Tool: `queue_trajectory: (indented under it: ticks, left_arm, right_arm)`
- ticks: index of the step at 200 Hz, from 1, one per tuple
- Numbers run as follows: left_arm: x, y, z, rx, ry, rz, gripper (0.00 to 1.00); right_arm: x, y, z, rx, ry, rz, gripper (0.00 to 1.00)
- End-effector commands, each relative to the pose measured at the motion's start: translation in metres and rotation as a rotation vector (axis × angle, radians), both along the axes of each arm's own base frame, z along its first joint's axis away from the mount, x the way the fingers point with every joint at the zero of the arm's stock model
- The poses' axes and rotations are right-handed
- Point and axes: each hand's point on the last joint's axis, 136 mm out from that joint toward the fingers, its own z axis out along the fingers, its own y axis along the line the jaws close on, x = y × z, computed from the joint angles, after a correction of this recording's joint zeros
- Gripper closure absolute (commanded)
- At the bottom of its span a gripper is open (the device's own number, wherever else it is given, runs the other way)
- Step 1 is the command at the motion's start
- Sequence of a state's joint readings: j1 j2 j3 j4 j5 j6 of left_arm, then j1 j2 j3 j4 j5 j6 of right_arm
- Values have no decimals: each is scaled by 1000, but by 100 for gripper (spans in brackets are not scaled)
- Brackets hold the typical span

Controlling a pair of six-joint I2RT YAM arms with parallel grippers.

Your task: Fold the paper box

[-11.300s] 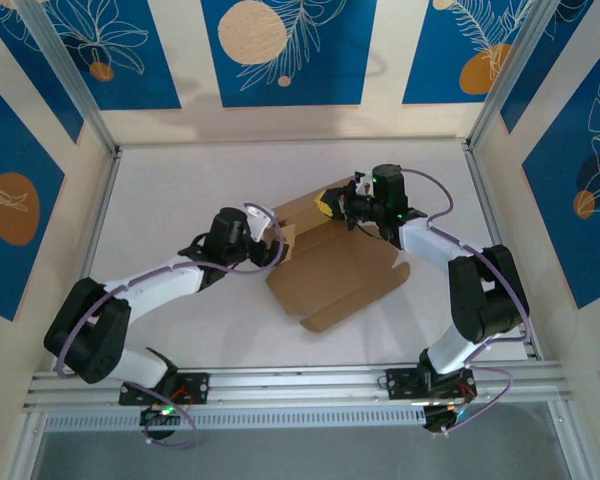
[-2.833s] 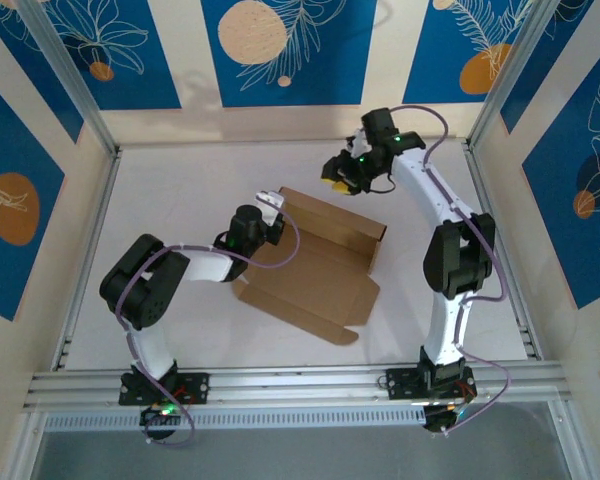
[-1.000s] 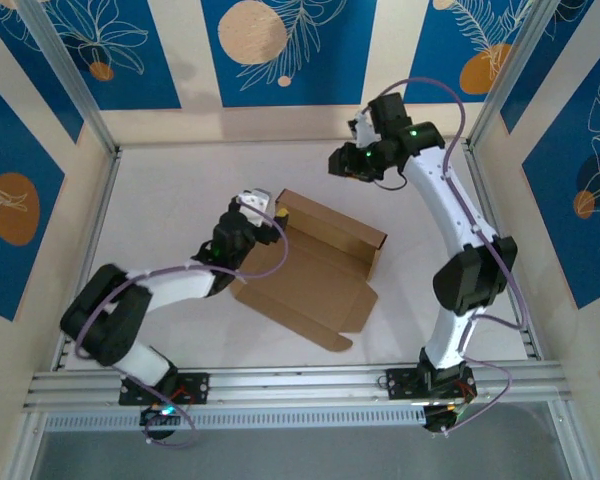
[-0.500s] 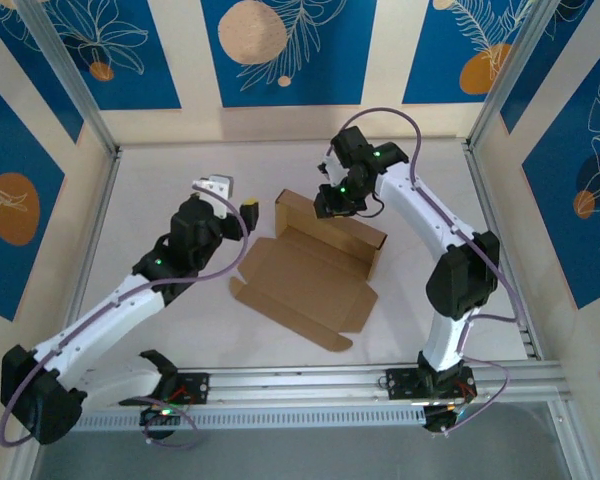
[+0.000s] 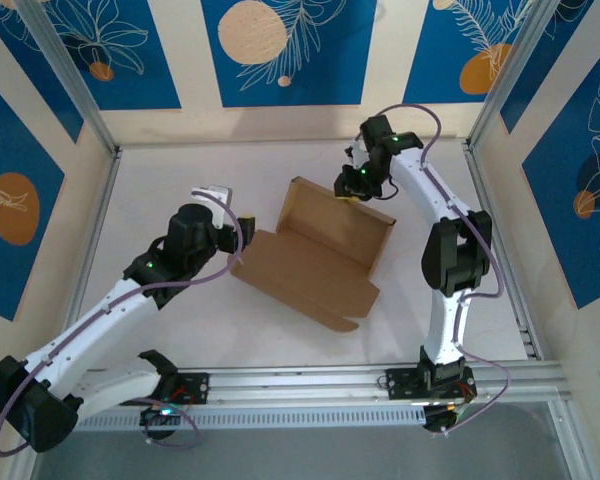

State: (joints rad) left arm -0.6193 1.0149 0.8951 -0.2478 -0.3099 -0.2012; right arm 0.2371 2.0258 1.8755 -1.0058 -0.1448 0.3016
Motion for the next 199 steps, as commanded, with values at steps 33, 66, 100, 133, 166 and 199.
queue_trajectory:
  ticks: [33,66,100,133,166,199]
  left_arm:
    - [0,14,23,3,-38,55,14]
    - [-2,21,32,-39,-17,100,16]
    - [-20,-5,16,-100,122,-41,18]
    - [-37,-4,4,-113,160,-84,18]
    - [-44,9,8,-111,117,-55,18]
    - [-40,18,10,-96,118,6,18]
  right_arm:
    - [22,-35,-40,65,126,-148,60]
    - [28,-77,-44,-77,23,-241,35]
    - [28,-67,-75,-141,85,-124,18]
    - [25,-49,-101,-184,107,-47,17]
    - [30,-66,-110,-214,118,-172,28]
    - [20,-71,-102,-90,178,-307,40]
